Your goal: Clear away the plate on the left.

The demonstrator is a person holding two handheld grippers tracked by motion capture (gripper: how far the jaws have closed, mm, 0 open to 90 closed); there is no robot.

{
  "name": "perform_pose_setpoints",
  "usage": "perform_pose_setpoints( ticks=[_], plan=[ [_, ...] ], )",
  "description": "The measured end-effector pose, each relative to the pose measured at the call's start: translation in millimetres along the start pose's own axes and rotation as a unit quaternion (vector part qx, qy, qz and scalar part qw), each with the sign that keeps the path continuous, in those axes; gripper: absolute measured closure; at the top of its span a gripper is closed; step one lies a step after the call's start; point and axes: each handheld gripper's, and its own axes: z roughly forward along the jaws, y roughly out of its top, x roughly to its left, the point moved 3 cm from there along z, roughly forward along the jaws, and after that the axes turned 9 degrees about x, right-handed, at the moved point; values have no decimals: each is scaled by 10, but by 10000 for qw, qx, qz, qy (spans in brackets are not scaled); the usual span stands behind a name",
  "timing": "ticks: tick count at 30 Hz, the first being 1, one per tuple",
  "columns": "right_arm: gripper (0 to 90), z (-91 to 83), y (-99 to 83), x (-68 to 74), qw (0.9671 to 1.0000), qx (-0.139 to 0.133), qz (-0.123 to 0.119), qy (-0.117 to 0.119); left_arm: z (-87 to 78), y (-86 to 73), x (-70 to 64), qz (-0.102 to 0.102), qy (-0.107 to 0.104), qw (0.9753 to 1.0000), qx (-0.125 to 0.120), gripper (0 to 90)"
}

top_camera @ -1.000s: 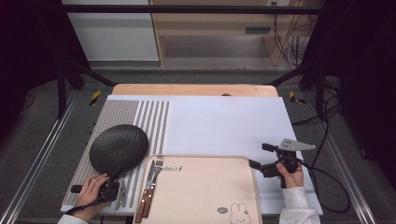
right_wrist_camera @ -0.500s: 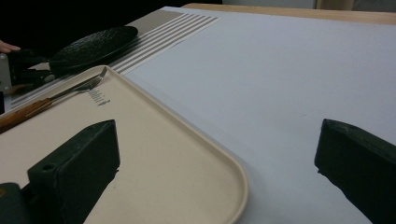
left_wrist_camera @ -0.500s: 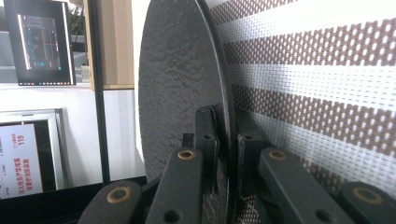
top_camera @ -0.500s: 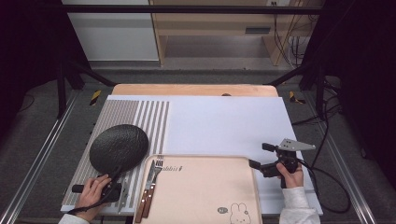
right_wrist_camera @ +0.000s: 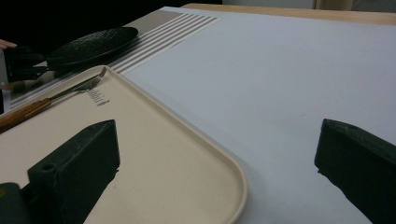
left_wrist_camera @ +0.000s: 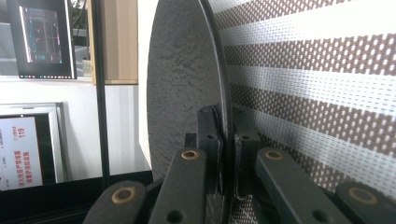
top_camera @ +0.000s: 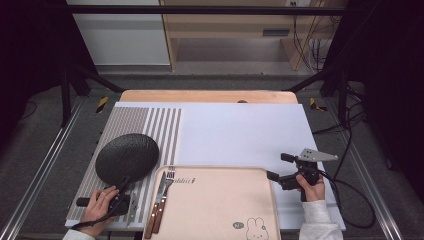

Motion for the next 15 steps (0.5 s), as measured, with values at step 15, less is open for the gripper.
perform_pose_setpoints(
  ticks=[15],
  plan=[
    [4,1,-1,-1,10000,7,-1,0,-19,12,66,-144,-58,9999,6,854]
  ],
)
